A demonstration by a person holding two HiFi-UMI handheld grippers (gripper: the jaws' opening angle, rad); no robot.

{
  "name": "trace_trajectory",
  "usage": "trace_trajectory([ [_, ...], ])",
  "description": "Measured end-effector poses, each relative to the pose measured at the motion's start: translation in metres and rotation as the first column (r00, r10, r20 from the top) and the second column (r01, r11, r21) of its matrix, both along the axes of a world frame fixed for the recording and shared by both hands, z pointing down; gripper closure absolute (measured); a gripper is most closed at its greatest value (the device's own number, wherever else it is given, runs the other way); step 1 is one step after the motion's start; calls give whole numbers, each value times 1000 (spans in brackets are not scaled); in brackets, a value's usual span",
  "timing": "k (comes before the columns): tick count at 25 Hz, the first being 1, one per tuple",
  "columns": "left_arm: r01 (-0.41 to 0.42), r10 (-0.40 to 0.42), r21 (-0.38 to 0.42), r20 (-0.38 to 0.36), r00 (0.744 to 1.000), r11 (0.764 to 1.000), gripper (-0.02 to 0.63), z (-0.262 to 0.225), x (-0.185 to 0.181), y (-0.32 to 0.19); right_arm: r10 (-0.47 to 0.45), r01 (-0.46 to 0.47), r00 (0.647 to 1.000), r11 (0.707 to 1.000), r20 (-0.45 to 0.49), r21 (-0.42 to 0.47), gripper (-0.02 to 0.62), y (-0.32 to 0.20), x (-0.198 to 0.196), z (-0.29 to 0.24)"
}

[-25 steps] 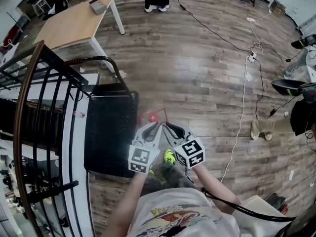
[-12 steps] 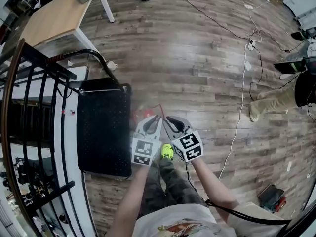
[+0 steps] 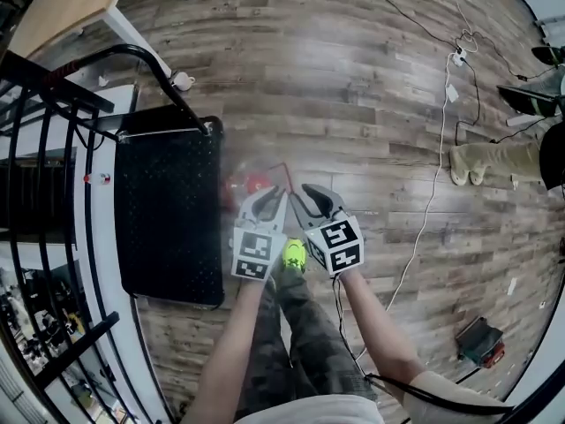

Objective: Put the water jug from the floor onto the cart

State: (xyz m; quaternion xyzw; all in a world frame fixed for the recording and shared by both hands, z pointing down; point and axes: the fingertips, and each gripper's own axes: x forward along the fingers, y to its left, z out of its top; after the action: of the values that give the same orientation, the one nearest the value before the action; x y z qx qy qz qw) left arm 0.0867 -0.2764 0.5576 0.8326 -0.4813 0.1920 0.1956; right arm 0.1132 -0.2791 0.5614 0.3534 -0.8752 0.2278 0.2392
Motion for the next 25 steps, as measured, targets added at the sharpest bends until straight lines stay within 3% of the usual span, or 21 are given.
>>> trace_trajectory([
  [4, 23, -23, -37, -7, 1000, 999, 584, 47, -3, -6, 20, -21, 999, 999, -25, -35, 506, -7, -2, 47],
  [11, -8, 9, -67, 27, 1000, 998, 574, 116, -7, -26, 53, -55, 998, 995, -27, -88, 500, -24, -5, 118],
  [19, -27, 33, -128, 43, 999, 991, 498, 166, -11, -35, 38, -50, 995, 990, -92, -136, 491, -27, -3, 173],
  [25, -68, 87, -118, 167, 982, 991, 486, 185, -15, -41, 13, -30, 994, 988, -112, -153, 491, -30, -9, 194],
])
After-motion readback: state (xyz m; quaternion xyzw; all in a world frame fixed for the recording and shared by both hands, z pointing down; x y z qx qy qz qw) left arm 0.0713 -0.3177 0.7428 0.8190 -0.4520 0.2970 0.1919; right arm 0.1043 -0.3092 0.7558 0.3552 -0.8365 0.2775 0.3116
